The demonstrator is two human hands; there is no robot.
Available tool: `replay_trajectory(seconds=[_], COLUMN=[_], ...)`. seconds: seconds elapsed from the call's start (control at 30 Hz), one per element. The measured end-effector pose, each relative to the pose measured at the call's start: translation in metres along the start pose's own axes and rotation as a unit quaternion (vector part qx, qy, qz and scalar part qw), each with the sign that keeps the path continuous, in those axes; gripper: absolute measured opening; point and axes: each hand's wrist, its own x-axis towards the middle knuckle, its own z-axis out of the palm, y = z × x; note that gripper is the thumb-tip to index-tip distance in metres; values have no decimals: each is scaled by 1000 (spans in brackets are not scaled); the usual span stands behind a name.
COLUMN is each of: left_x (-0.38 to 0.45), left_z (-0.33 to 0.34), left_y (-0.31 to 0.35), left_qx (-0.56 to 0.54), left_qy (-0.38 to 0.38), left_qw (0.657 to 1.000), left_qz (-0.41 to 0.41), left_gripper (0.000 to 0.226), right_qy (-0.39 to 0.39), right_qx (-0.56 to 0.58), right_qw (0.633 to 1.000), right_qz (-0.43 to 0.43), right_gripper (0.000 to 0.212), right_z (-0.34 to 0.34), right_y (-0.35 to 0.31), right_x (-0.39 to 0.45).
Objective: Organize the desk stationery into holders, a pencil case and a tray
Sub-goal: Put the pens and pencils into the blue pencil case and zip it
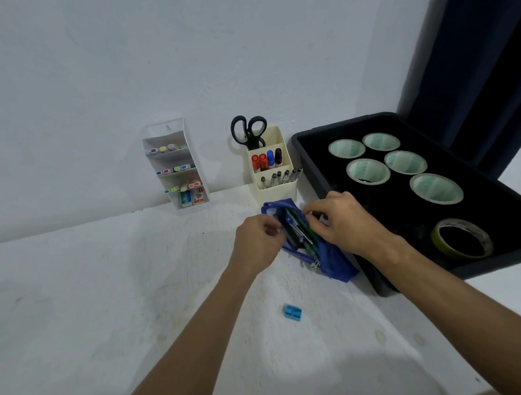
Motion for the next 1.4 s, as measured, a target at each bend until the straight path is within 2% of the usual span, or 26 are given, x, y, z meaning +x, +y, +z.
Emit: replay_trajectory(seconds=[0.07,0.13,0.23,0.3,0.37,0.63,0.77,0.93,1.03,1.2,1.23,1.3,1.37,1.4], left_x=[-12,-24,-38,-45,-48,-45,-27,-9,-4,1,2,4,8,11], left_z=[-6,-11,-12,-10,-7,-9,-20,-18,-9,2,3,2,0,-1], left_y=[-3,-8,-17,-23,-26,-27,-16,13,29,32,28,19,9,5], left_qx=[34,88,178,212,208,178,171,135,135,96,85,92,90,84], left_qy=[-59,-151,-298,-339,-343,-298,-200,-108,-115,-188,-177,-96,-3,20], left_qw=[998,985,938,916,915,937,965,984,981,970,974,989,996,996], left_qz=[4,8,20,31,37,29,11,46,83,122,110,61,-2,-34], left_gripper=[7,15,34,38,35,26,27,25,27,23,24,28,39,48], right_qy=[1,2,-6,-15,-24,-37,-39,-25,-23,-13,-5,7,5,1], right_qx=[-1,-6,-20,-29,-34,-43,-36,-28,-22,5,7,8,6,3], right_qw=[1000,1000,1000,999,999,998,998,999,999,999,999,1000,999,999], right_qz=[-4,-10,-17,-25,-25,-20,-14,-22,-28,-33,-32,-30,-31,-35], right_gripper=[21,20,19,20,21,22,21,22,22,19,19,19,20,21], right_z=[0,0,1,4,5,6,6,4,3,2,1,0,-1,-2], right_y=[-1,-2,0,2,3,5,3,2,2,3,3,1,-1,-2], right_x=[0,0,-1,-2,-1,0,0,-1,0,0,-1,-2,-2,-2])
